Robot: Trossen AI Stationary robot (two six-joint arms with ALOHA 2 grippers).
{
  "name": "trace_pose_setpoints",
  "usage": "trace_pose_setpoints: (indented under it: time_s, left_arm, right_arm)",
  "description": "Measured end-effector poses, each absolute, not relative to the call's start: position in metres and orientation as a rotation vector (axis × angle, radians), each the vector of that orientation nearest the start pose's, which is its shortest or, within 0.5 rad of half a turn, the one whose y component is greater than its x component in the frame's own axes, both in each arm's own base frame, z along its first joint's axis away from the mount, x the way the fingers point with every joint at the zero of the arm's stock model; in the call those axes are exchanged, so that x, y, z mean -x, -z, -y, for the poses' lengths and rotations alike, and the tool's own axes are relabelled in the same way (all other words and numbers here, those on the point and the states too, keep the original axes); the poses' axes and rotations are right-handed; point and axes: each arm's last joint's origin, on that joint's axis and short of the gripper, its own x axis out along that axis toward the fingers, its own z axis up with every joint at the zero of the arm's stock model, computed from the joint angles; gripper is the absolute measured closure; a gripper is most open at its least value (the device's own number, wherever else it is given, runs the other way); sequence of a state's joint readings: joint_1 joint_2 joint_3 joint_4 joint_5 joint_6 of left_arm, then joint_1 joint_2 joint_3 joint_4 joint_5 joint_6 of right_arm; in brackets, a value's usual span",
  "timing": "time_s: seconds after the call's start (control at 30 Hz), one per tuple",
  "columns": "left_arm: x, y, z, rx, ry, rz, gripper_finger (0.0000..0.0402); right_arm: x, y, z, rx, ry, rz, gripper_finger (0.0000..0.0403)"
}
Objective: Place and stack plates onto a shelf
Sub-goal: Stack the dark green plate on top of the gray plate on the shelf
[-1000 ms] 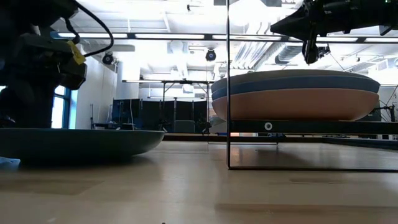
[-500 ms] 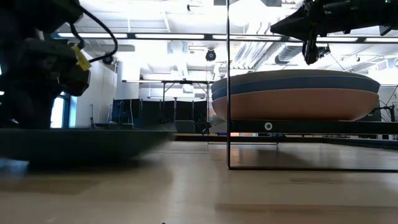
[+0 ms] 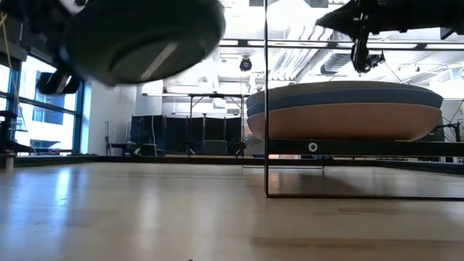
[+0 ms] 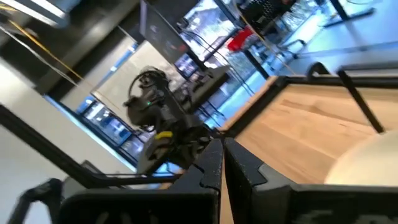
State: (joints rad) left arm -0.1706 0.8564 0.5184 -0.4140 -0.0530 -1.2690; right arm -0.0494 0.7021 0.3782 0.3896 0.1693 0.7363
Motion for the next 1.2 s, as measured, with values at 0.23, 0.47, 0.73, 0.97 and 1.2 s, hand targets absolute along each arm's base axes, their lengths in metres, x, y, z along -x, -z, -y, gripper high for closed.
trace_pose_setpoints:
  time_s: [0.23,0.47,0.73,0.97,1.2]
  left_arm:
    - [-0.175,-0.281,0.000,1.009,-0.400,-0.589,0.0400]
    - [-0.206,-0.317,-0.019,0.844,-0.412,-0.632,0.0401]
    - [-0.242,-0.310,-0.031,0.758,-0.385,-0.697,0.0401]
    - [-0.249,-0.311,-0.034,0.761,-0.359,-0.652,0.0401]
    - [-0.270,-0.302,-0.035,0.750,-0.411,-0.587,0.0401]
  right_arm:
    - [-0.165,-0.268,0.012,-0.679,0.115,0.209,0.0403]
    - [-0.168,-0.274,0.004,-0.558,0.037,0.177,0.0403]
    - [-0.183,-0.290,-0.007,-0.347,0.007,0.092,0.0403]
    - [-0.185,-0.289,-0.007,-0.344,0.012,0.072,0.0403]
    - [-0.185,-0.290,-0.006,-0.348,0.044,0.091,0.0403]
